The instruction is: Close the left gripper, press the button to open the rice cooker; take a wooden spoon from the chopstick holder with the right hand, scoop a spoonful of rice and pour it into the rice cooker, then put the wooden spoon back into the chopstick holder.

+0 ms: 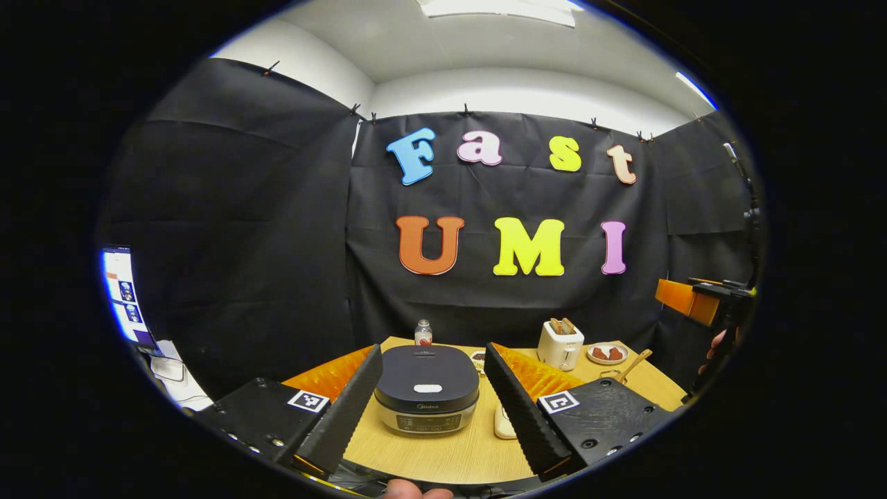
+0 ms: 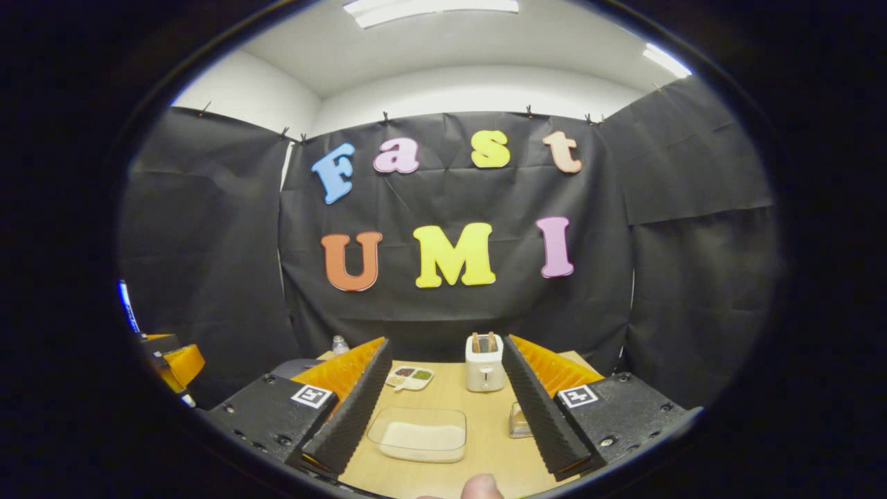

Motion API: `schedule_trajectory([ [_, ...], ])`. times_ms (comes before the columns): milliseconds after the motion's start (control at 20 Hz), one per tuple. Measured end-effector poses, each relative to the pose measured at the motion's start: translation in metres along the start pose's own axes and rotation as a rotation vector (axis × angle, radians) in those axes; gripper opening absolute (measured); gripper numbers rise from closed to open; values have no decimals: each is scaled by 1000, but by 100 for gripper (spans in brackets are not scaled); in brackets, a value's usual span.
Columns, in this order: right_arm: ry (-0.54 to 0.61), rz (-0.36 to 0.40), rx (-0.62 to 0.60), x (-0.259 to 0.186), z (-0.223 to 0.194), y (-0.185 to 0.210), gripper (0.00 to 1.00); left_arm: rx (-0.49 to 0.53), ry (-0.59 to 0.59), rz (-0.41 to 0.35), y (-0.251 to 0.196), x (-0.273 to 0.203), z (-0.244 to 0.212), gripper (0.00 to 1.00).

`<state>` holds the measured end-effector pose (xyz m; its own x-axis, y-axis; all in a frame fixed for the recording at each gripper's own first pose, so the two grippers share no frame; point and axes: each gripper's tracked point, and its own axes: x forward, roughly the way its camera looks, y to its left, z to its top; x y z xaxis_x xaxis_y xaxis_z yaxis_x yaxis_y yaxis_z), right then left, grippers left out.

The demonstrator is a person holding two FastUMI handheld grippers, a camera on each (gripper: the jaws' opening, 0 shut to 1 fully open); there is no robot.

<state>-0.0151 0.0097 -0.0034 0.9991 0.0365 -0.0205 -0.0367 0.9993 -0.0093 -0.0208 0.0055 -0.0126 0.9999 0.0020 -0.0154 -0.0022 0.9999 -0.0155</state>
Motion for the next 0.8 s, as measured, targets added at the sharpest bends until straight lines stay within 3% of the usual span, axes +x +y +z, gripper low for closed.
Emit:
schedule_trajectory([
  [800,12,35,-23,26,1,-13,100,17,13,2,-25,26,1,95],
])
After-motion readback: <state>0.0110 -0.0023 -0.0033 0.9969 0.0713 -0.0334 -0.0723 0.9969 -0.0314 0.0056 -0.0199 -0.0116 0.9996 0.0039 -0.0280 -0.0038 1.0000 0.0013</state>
